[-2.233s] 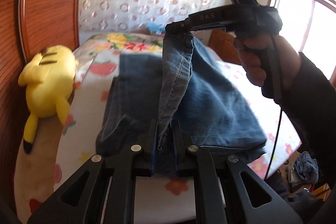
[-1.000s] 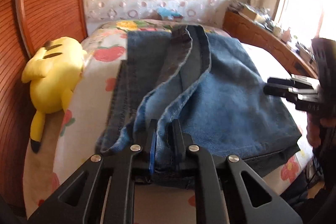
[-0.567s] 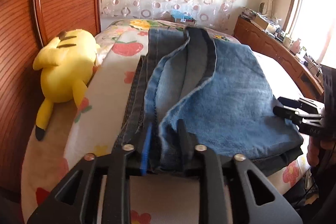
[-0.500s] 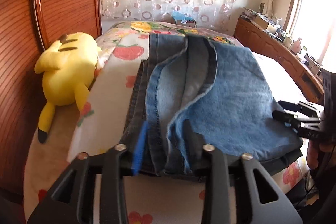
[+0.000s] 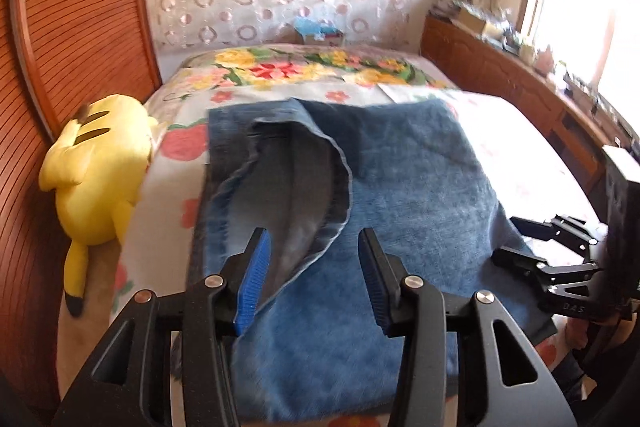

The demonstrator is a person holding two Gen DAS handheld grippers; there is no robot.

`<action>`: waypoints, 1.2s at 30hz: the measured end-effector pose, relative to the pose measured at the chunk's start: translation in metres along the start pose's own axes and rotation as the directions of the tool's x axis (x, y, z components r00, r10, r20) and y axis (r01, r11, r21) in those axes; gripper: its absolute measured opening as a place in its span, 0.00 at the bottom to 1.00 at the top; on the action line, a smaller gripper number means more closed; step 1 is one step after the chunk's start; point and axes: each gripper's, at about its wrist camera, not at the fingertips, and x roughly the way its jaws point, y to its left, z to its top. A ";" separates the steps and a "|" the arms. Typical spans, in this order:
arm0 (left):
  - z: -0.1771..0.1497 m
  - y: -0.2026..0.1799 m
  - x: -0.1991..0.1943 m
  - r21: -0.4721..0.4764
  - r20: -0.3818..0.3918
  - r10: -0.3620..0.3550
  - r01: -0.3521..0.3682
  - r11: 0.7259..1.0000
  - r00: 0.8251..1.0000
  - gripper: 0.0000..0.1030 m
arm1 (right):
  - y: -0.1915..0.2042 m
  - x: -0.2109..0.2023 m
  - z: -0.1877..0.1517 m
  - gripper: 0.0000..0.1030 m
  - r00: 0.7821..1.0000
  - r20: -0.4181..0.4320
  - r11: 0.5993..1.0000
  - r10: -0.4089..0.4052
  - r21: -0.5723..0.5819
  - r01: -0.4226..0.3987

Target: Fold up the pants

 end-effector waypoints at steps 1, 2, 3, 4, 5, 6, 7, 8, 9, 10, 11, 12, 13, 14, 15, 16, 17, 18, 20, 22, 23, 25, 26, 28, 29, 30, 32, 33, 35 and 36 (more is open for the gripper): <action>0.003 -0.004 0.005 0.013 -0.008 -0.001 0.001 1.000 1.000 0.45 | 0.000 0.000 0.000 0.53 1.000 0.004 1.000 -0.005 -0.004 0.005; 0.005 -0.008 0.010 0.024 -0.015 -0.007 0.007 1.000 1.000 0.45 | 0.001 -0.001 -0.001 0.53 1.000 0.009 1.000 -0.011 -0.011 0.011; 0.007 -0.011 0.013 0.035 -0.020 -0.013 0.014 0.999 1.000 0.45 | 0.002 -0.002 -0.002 0.53 1.000 0.014 1.000 -0.016 -0.017 0.016; 0.008 -0.014 0.016 0.044 -0.024 -0.019 0.020 0.999 1.000 0.44 | 0.003 -0.003 -0.002 0.53 1.000 0.019 1.000 -0.019 -0.021 0.019; 0.010 -0.017 0.020 0.057 -0.032 -0.015 0.017 0.998 0.999 0.40 | 0.003 -0.003 -0.003 0.53 1.000 0.021 0.999 -0.020 -0.024 0.020; 0.011 -0.019 0.024 0.070 -0.040 -0.002 0.005 0.998 0.999 0.40 | 0.004 -0.004 -0.003 0.54 1.000 0.022 0.999 -0.020 -0.026 0.020; 0.012 -0.022 0.027 0.084 -0.044 0.012 -0.008 0.996 0.999 0.40 | 0.003 -0.004 -0.004 0.53 1.000 0.023 1.000 -0.018 -0.025 0.018; 0.012 -0.023 0.030 0.100 -0.047 0.033 -0.028 0.995 0.998 0.40 | 0.003 -0.004 -0.004 0.53 1.000 0.024 1.000 -0.016 -0.023 0.016; 0.012 -0.023 0.033 0.110 -0.051 0.051 -0.045 0.993 0.997 0.39 | 0.002 -0.005 -0.005 0.54 1.000 0.027 1.000 -0.014 -0.021 0.014; 0.012 -0.023 0.037 0.120 -0.059 0.076 -0.068 0.990 0.995 0.38 | 0.001 -0.006 -0.005 0.53 0.999 0.030 1.000 -0.011 -0.019 0.011; 0.012 -0.023 0.040 0.129 -0.065 0.099 -0.090 0.988 0.993 0.35 | 0.001 -0.006 -0.005 0.53 0.999 0.032 1.000 -0.009 -0.017 0.010; 0.011 -0.021 0.041 0.134 -0.067 0.114 -0.105 0.985 0.991 0.34 | 0.000 -0.006 -0.005 0.53 0.999 0.033 1.000 -0.009 -0.016 0.010; 0.011 -0.018 0.042 0.140 -0.063 0.138 -0.128 0.982 0.988 0.30 | 0.000 -0.006 -0.006 0.54 0.999 0.033 1.000 -0.008 -0.016 0.008; 0.010 -0.015 0.041 0.142 -0.055 0.160 -0.151 0.978 0.986 0.25 | 0.000 -0.006 -0.005 0.54 0.999 0.033 1.000 -0.007 -0.017 0.008; 0.011 -0.008 0.040 0.133 -0.045 0.189 -0.182 0.974 0.981 0.24 | 0.000 -0.006 -0.006 0.54 0.999 0.034 1.000 -0.007 -0.017 0.008; 0.011 -0.001 0.038 0.117 -0.038 0.201 -0.195 0.974 0.979 0.21 | -0.001 -0.007 -0.006 0.54 0.999 0.036 1.000 -0.006 -0.016 0.007; 0.012 0.009 0.034 0.088 -0.028 0.209 -0.206 0.975 0.977 0.17 | -0.001 -0.007 -0.006 0.54 0.999 0.034 1.000 -0.006 -0.016 0.006; 0.012 0.016 0.032 0.072 -0.023 0.221 -0.219 0.973 0.975 0.17 | -0.001 -0.007 -0.006 0.54 0.999 0.034 1.000 -0.006 -0.015 0.006; 0.012 0.034 0.028 0.039 -0.024 0.248 -0.247 0.968 0.968 0.16 | -0.002 -0.006 -0.006 0.54 0.999 0.034 1.000 -0.005 -0.014 0.005; 0.010 0.043 0.026 0.024 -0.034 0.247 -0.246 0.969 0.968 0.16 | -0.002 -0.006 -0.006 0.54 0.999 0.033 1.000 -0.004 -0.015 0.004; 0.010 0.045 0.026 0.021 -0.034 0.248 -0.248 0.969 0.968 0.16 | -0.002 -0.006 -0.006 0.54 0.999 0.033 1.000 -0.004 -0.015 0.004; 0.008 0.049 0.021 0.006 -0.031 0.235 -0.235 0.972 0.972 0.16 | -0.002 -0.006 -0.006 0.54 0.999 0.033 1.000 -0.005 -0.014 0.005; 0.009 0.050 0.020 -0.002 -0.030 0.220 -0.220 0.976 0.975 0.16 | -0.003 -0.006 -0.006 0.54 0.999 0.033 1.000 -0.004 -0.014 0.005; 0.008 0.048 0.014 -0.027 -0.022 0.185 -0.185 0.982 0.983 0.17 | -0.003 -0.006 -0.006 0.54 0.999 0.032 1.000 -0.004 -0.014 0.004; 0.008 0.046 0.012 -0.030 -0.020 0.177 -0.177 0.984 0.984 0.21 | -0.003 -0.006 -0.006 0.54 0.999 0.032 1.000 -0.004 -0.015 0.004; 0.008 0.043 0.010 -0.028 -0.019 0.178 -0.178 0.984 0.984 0.25 | -0.003 -0.006 -0.006 0.54 0.999 0.032 1.000 -0.004 -0.015 0.005; 0.006 0.032 0.006 -0.009 -0.012 0.174 -0.174 0.985 0.985 0.38 | -0.003 -0.006 -0.007 0.54 0.999 0.032 1.000 -0.004 -0.015 0.004; 0.005 0.027 0.004 -0.002 -0.006 0.153 -0.153 0.988 0.988 0.43 | -0.004 -0.006 -0.007 0.54 0.999 0.032 1.000 -0.004 -0.014 0.004; 0.003 0.020 0.000 0.000 0.005 0.115 -0.115 0.993 0.993 0.56 | -0.003 -0.006 -0.007 0.54 0.999 0.033 1.000 -0.004 -0.014 0.005; 0.003 0.016 -0.002 0.004 0.006 0.098 -0.098 0.995 0.995 0.62 | -0.004 -0.006 -0.007 0.54 0.999 0.034 1.000 -0.005 -0.013 0.005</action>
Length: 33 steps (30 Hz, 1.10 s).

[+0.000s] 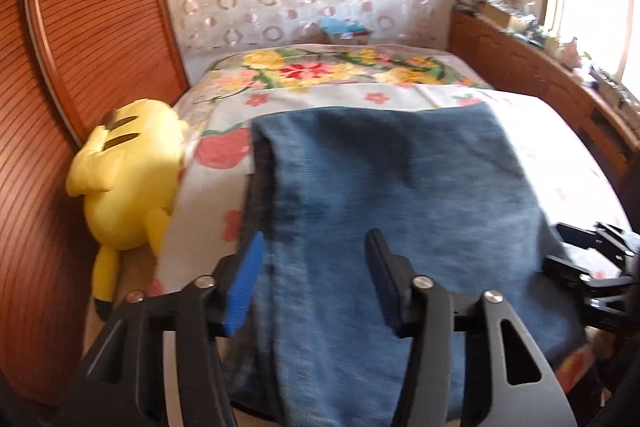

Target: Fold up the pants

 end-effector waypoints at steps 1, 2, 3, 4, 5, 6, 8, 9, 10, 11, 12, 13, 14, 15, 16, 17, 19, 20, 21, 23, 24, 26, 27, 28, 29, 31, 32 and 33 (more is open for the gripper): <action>-0.002 -0.005 -0.003 0.003 0.006 -0.019 0.019 1.000 1.000 0.76 | 0.000 0.000 0.000 0.54 1.000 0.001 1.000 -0.001 0.001 0.001; -0.002 -0.008 -0.004 0.003 0.011 -0.031 0.031 1.000 0.999 0.79 | -0.001 0.000 0.000 0.54 1.000 0.002 1.000 -0.001 0.001 0.001; -0.003 -0.012 -0.007 0.003 0.014 -0.056 0.056 0.998 0.998 0.79 | -0.001 0.000 -0.001 0.54 1.000 0.002 1.000 -0.001 0.002 0.001; -0.004 -0.015 -0.008 0.003 0.012 -0.068 0.068 0.998 0.998 0.79 | -0.001 0.000 -0.001 0.54 1.000 0.002 1.000 0.000 0.002 0.000; -0.006 -0.019 -0.009 0.003 0.012 -0.080 0.080 0.997 0.997 0.79 | -0.001 0.000 -0.001 0.54 1.000 0.002 1.000 -0.001 0.002 0.001; -0.008 -0.023 -0.010 0.004 0.015 -0.091 0.091 0.996 0.996 0.79 | 0.000 -0.001 -0.001 0.54 1.000 0.004 1.000 -0.002 0.002 0.002; -0.014 -0.032 -0.012 0.015 0.020 -0.116 0.116 0.993 0.993 0.79 | -0.001 -0.002 -0.001 0.54 1.000 0.004 1.000 -0.001 0.003 0.001; -0.018 -0.039 -0.013 0.025 0.017 -0.125 0.125 0.992 0.992 0.79 | -0.001 -0.002 -0.001 0.54 1.000 0.005 1.000 0.000 0.004 0.000; -0.021 -0.044 -0.014 0.033 0.013 -0.129 0.128 0.991 0.992 0.79 | -0.001 -0.002 -0.002 0.53 1.000 0.006 1.000 0.000 0.004 0.000; -0.023 -0.048 -0.013 0.039 0.008 -0.132 0.132 0.990 0.991 0.79 | -0.001 -0.003 -0.002 0.53 1.000 0.006 1.000 -0.001 0.004 0.001; -0.026 -0.053 -0.011 0.047 0.000 -0.139 0.139 0.989 0.990 0.79 | -0.001 -0.003 -0.002 0.53 1.000 0.006 1.000 -0.001 0.005 0.001; -0.028 -0.055 -0.011 0.049 -0.004 -0.141 0.141 0.989 0.990 0.79 | -0.002 -0.003 -0.002 0.53 1.000 0.006 1.000 -0.002 0.005 0.002; -0.030 -0.057 -0.009 0.049 -0.009 -0.140 0.140 0.989 0.990 0.79 | -0.002 -0.003 -0.002 0.53 1.000 0.007 1.000 -0.003 0.005 0.003; -0.032 -0.058 -0.008 0.050 -0.014 -0.137 0.138 0.989 0.990 0.79 | -0.002 -0.003 -0.002 0.53 1.000 0.007 1.000 -0.004 0.006 0.004; -0.034 -0.059 -0.006 0.052 -0.019 -0.135 0.135 0.989 0.991 0.79 | -0.002 -0.002 -0.002 0.53 1.000 0.005 1.000 -0.007 0.007 0.007; -0.036 -0.060 -0.004 0.054 -0.024 -0.130 0.131 0.990 0.991 0.79 | -0.002 -0.003 -0.002 0.54 1.000 0.003 1.000 -0.011 0.008 0.011; -0.040 -0.060 0.000 0.058 -0.033 -0.115 0.117 0.991 0.993 0.79 | -0.001 -0.002 -0.002 0.53 1.000 -0.001 1.000 -0.023 0.007 0.023; -0.042 -0.060 0.002 0.058 -0.038 -0.112 0.114 0.992 0.993 0.79 | -0.001 -0.003 -0.002 0.53 1.000 -0.001 1.000 -0.023 0.005 0.023; -0.044 -0.058 0.004 0.056 -0.039 -0.113 0.115 0.992 0.993 0.79 | -0.001 -0.003 -0.002 0.53 1.000 -0.001 1.000 -0.024 0.006 0.024; -0.046 -0.058 0.005 0.061 -0.030 -0.109 0.111 0.992 0.994 0.79 | -0.002 -0.003 -0.001 0.53 1.000 -0.007 1.000 -0.025 0.007 0.025; -0.046 -0.058 0.005 0.066 -0.026 -0.104 0.106 0.992 0.994 0.79 | -0.001 -0.002 -0.001 0.54 1.000 -0.011 1.000 -0.026 0.008 0.026; -0.047 -0.059 0.005 0.073 -0.018 -0.099 0.101 0.992 0.995 0.79 | -0.002 -0.003 0.000 0.54 0.999 -0.013 0.999 -0.035 0.004 0.035; -0.048 -0.059 0.005 0.076 -0.014 -0.097 0.097 0.992 0.995 0.79 | 0.000 -0.004 0.000 0.54 0.999 -0.014 0.999 -0.048 -0.001 0.048; -0.049 -0.059 0.005 0.077 -0.010 -0.095 0.095 0.993 0.995 0.79 | 0.002 -0.005 0.000 0.54 0.998 -0.015 0.998 -0.060 -0.007 0.060; -0.049 -0.059 0.005 0.076 -0.006 -0.094 0.094 0.993 0.996 0.79 | 0.004 -0.007 0.000 0.54 0.998 -0.017 0.998 -0.060 -0.015 0.060; -0.050 -0.058 0.005 0.070 -0.002 -0.098 0.098 0.993 0.995 0.79 | 0.007 -0.010 -0.003 0.54 0.998 -0.029 0.998 -0.054 -0.031 0.053; -0.050 -0.057 0.005 0.068 -0.001 -0.099 0.099 0.993 0.995 0.79 | 0.008 -0.012 -0.005 0.55 0.998 -0.031 0.998 -0.058 -0.032 0.057; -0.050 -0.057 0.005 0.067 0.001 -0.100 0.100 0.993 0.995 0.79 | 0.008 -0.017 -0.006 0.55 0.998 -0.030 0.998 -0.058 -0.029 0.057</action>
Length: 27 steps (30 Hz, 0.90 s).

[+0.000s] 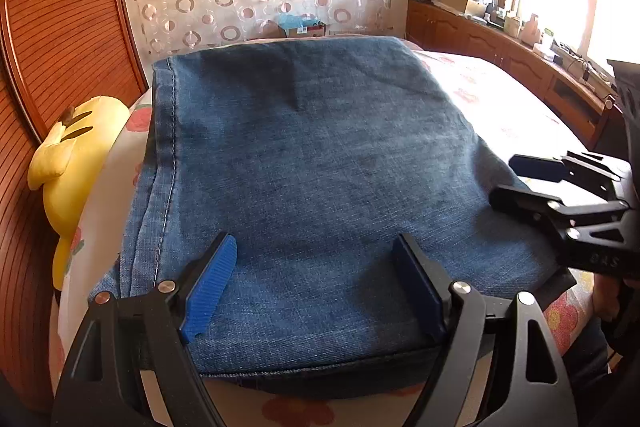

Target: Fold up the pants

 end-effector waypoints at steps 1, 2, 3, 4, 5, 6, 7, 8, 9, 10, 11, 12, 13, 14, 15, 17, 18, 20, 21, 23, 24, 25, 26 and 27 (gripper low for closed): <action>0.000 0.000 0.000 0.001 0.002 0.000 0.000 1.000 1.000 0.79 | 0.000 -0.003 -0.001 0.55 1.000 0.000 1.000 0.003 0.003 -0.003; 0.000 0.000 0.000 0.002 0.004 0.001 -0.001 1.000 1.000 0.79 | -0.001 -0.007 -0.003 0.55 1.000 -0.004 1.000 0.006 0.008 -0.005; -0.001 0.000 0.000 0.003 0.006 0.001 -0.001 1.000 1.000 0.79 | -0.002 -0.010 -0.004 0.56 1.000 -0.008 1.000 0.008 0.014 -0.008; -0.001 0.000 0.001 0.002 0.008 0.001 -0.001 1.000 1.000 0.79 | -0.003 -0.013 -0.007 0.56 1.000 -0.012 1.000 0.012 0.022 -0.012; -0.001 0.000 0.001 0.001 0.010 0.001 -0.001 1.000 1.000 0.79 | -0.005 -0.016 -0.009 0.56 1.000 -0.017 0.999 0.016 0.031 -0.016; -0.001 0.000 0.001 0.002 0.009 0.001 -0.001 1.000 1.000 0.79 | -0.006 -0.018 -0.010 0.57 1.000 -0.022 0.999 0.021 0.040 -0.020; -0.001 0.000 0.001 0.003 0.010 0.001 -0.001 1.000 1.000 0.79 | -0.007 -0.021 -0.011 0.57 0.999 -0.027 0.998 0.026 0.050 -0.024; -0.001 0.000 0.001 0.003 0.010 0.001 -0.001 1.000 1.000 0.79 | -0.008 -0.023 -0.013 0.57 0.999 -0.031 0.998 0.030 0.057 -0.028; -0.001 0.000 0.001 0.002 0.011 0.001 -0.001 1.000 1.000 0.79 | -0.008 -0.026 -0.013 0.57 0.999 -0.033 0.998 0.032 0.059 -0.030; -0.001 0.000 0.001 0.002 0.011 0.001 -0.001 1.000 1.000 0.79 | -0.008 -0.028 -0.014 0.57 0.999 -0.034 0.998 0.032 0.057 -0.030; -0.001 0.000 0.001 0.003 0.011 0.002 -0.002 1.000 1.000 0.79 | -0.008 -0.030 -0.015 0.57 0.999 -0.036 0.998 0.032 0.058 -0.030; -0.001 0.000 0.001 0.004 0.011 0.003 -0.003 1.000 1.000 0.79 | -0.008 -0.033 -0.017 0.57 0.999 -0.038 0.998 0.034 0.059 -0.032; -0.001 0.000 0.001 0.003 0.012 0.004 -0.004 1.000 1.000 0.79 | -0.007 -0.033 -0.018 0.57 0.998 -0.044 0.998 0.036 0.060 -0.034; -0.002 0.001 0.001 0.001 0.014 0.005 -0.005 1.000 1.000 0.79 | -0.006 -0.034 -0.019 0.57 0.998 -0.048 0.998 0.036 0.058 -0.033; -0.001 0.001 0.001 -0.002 0.015 0.006 -0.006 1.000 1.000 0.79 | -0.006 -0.033 -0.020 0.57 0.998 -0.053 0.998 0.036 0.055 -0.033; -0.001 0.000 0.000 -0.003 0.016 0.009 -0.009 1.000 1.000 0.79 | -0.005 -0.032 -0.021 0.57 0.998 -0.059 0.998 0.039 0.058 -0.035; -0.001 0.000 0.000 -0.002 0.016 0.009 -0.009 1.000 1.000 0.79 | -0.005 -0.031 -0.022 0.57 0.997 -0.060 0.998 0.041 0.060 -0.037; -0.001 0.000 0.000 -0.003 0.016 0.008 -0.007 1.000 1.000 0.79 | -0.006 -0.030 -0.023 0.57 0.997 -0.062 0.997 0.044 0.062 -0.041; -0.001 0.000 0.000 -0.003 0.016 0.008 -0.008 1.000 1.000 0.79 | -0.005 -0.028 -0.023 0.57 0.997 -0.063 0.997 0.045 0.063 -0.041; -0.001 0.000 0.000 -0.001 0.016 0.010 -0.010 1.000 1.000 0.79 | -0.005 -0.027 -0.023 0.57 0.997 -0.062 0.997 0.041 0.065 -0.037; -0.001 0.000 0.000 -0.003 0.016 0.009 -0.009 1.000 1.000 0.79 | -0.004 -0.026 -0.022 0.57 0.998 -0.058 0.998 0.038 0.059 -0.034; -0.001 0.000 0.000 -0.004 0.017 0.009 -0.009 1.000 1.000 0.79 | -0.003 -0.026 -0.022 0.57 0.998 -0.058 0.998 0.036 0.055 -0.033; -0.001 0.001 0.000 -0.006 0.018 0.009 -0.009 1.000 1.000 0.79 | -0.001 -0.024 -0.022 0.57 0.997 -0.061 0.998 0.038 0.055 -0.035; -0.001 0.001 0.000 -0.008 0.019 0.010 -0.010 1.000 1.000 0.79 | -0.001 -0.023 -0.023 0.57 0.997 -0.064 0.998 0.042 0.056 -0.038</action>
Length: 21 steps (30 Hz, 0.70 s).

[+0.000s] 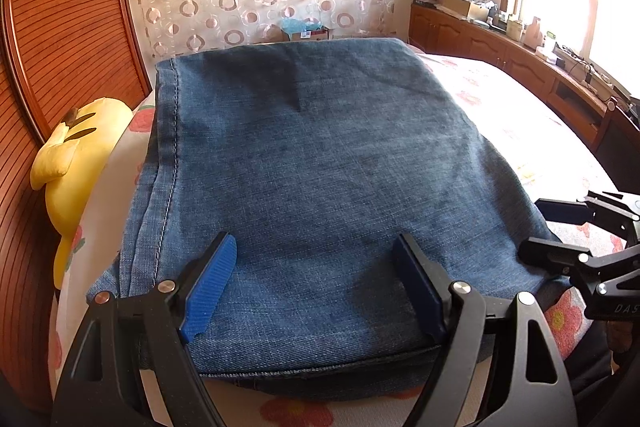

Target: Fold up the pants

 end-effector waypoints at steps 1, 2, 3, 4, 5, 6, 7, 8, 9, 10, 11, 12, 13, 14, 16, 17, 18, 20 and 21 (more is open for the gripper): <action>0.000 0.000 0.000 0.000 0.000 0.001 -0.001 1.000 1.000 0.79 | 0.000 0.000 -0.001 0.56 1.000 0.002 1.000 0.000 -0.003 0.000; 0.000 0.001 0.000 0.001 0.000 0.001 -0.001 1.000 1.000 0.79 | 0.000 0.000 -0.002 0.55 1.000 0.003 1.000 -0.001 -0.008 0.001; 0.001 0.002 0.000 -0.001 -0.001 0.001 -0.001 1.000 1.000 0.79 | 0.000 -0.002 -0.002 0.53 1.000 0.004 1.000 0.004 -0.010 -0.004; 0.001 0.002 0.000 -0.005 -0.003 0.001 -0.001 1.000 1.000 0.79 | 0.000 -0.002 -0.003 0.53 1.000 0.006 1.000 0.005 -0.010 -0.005; 0.002 0.004 -0.001 -0.016 -0.012 -0.004 0.003 1.000 1.000 0.79 | 0.000 -0.002 -0.003 0.53 1.000 0.006 1.000 0.005 -0.010 -0.005; 0.003 0.006 -0.003 -0.025 -0.017 -0.011 0.010 1.000 1.000 0.79 | 0.001 -0.001 -0.002 0.48 1.000 0.005 1.000 0.015 -0.015 -0.015; 0.004 0.008 -0.007 -0.042 -0.018 -0.030 0.029 0.999 0.999 0.79 | 0.002 -0.001 -0.002 0.45 1.000 0.004 1.000 0.022 -0.018 -0.022; 0.005 0.011 -0.012 -0.055 -0.010 -0.049 0.048 0.997 0.999 0.79 | 0.002 0.000 -0.002 0.45 1.000 0.002 1.000 0.021 -0.018 -0.021; 0.006 0.012 -0.016 -0.058 -0.004 -0.051 0.051 0.997 0.999 0.79 | 0.002 0.000 -0.002 0.43 1.000 0.000 1.000 0.022 -0.021 -0.022; 0.006 0.013 -0.019 -0.056 -0.001 -0.046 0.046 0.997 0.999 0.79 | 0.003 0.000 -0.002 0.42 1.000 0.000 1.000 0.020 -0.025 -0.020; 0.006 0.015 -0.023 -0.047 0.004 -0.036 0.036 0.998 0.999 0.79 | 0.003 0.000 -0.002 0.42 1.000 0.000 1.000 0.020 -0.024 -0.020; 0.004 0.015 -0.025 -0.041 0.008 -0.028 0.028 0.999 1.000 0.79 | 0.003 0.000 -0.001 0.41 1.000 0.000 0.999 0.022 -0.023 -0.022; 0.003 0.017 -0.026 -0.036 0.010 -0.019 0.019 0.999 1.000 0.79 | 0.002 0.000 -0.002 0.41 1.000 -0.001 0.999 0.025 -0.019 -0.025; 0.002 0.022 -0.026 -0.037 0.007 -0.003 0.004 0.999 1.000 0.79 | 0.003 0.000 -0.002 0.40 1.000 -0.002 0.999 0.026 -0.020 -0.026; -0.002 0.027 -0.024 -0.049 -0.005 0.017 -0.017 0.999 1.000 0.79 | 0.004 0.000 -0.001 0.36 1.000 -0.001 0.999 0.025 -0.027 -0.025; -0.003 0.030 -0.022 -0.056 -0.011 0.021 -0.021 0.998 1.000 0.79 | 0.005 0.000 -0.001 0.35 1.000 0.000 0.999 0.027 -0.026 -0.027; -0.006 0.031 -0.020 -0.061 -0.019 0.020 -0.022 0.998 1.000 0.79 | 0.005 0.000 -0.001 0.34 1.000 0.001 0.999 0.029 -0.026 -0.029; -0.009 0.031 -0.018 -0.060 -0.027 0.020 -0.022 0.998 0.999 0.79 | 0.003 0.000 0.000 0.30 0.999 0.005 0.999 0.036 -0.015 -0.036; -0.010 0.031 -0.016 -0.056 -0.030 0.022 -0.024 0.998 0.999 0.79 | 0.002 -0.001 0.000 0.28 0.999 0.005 0.999 0.042 -0.007 -0.042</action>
